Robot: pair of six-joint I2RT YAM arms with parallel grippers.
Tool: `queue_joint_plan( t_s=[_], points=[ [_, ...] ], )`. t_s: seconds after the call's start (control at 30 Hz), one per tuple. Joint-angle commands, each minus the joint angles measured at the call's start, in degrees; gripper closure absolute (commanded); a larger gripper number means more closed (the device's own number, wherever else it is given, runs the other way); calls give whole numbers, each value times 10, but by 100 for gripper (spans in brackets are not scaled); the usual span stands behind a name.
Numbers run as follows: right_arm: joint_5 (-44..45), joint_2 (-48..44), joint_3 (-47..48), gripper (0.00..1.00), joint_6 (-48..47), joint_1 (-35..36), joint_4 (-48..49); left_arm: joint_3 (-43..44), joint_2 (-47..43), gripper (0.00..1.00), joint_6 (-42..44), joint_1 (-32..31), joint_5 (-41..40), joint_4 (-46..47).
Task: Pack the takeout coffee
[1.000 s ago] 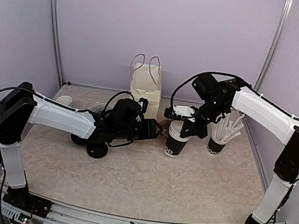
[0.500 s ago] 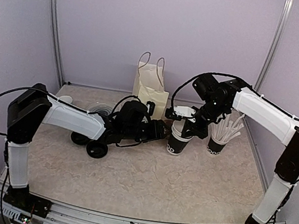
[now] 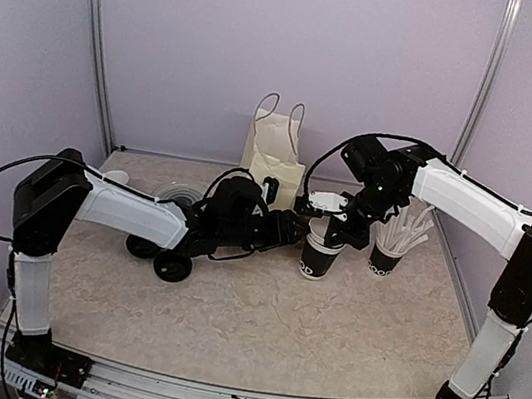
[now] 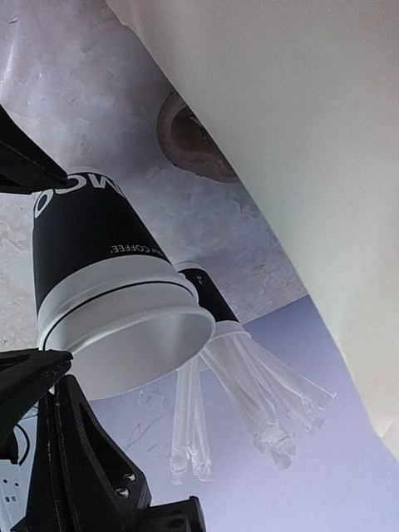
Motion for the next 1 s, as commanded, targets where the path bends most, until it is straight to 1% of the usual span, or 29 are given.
queue_joint_plan(
  t_s=[0.0,0.3,0.5,0.67,0.73,0.9,0.97],
  points=[
    [0,-14,3,100,7,7,10,36,27,38,3,-2,11,-11],
    [4,-16,1,100,20,6,15,33,35,41,-1,-1,11,10],
    [3,-9,7,100,32,2,20,7,22,40,15,-5,18,64],
    [6,-5,9,100,42,-3,24,13,32,49,11,-5,40,72],
    [8,-4,6,100,46,-3,25,21,41,51,12,-6,48,70],
    [16,-2,7,100,54,-7,32,23,46,51,12,-7,46,71],
    [19,0,10,100,57,-13,33,15,41,46,13,-8,40,76]
  ],
)
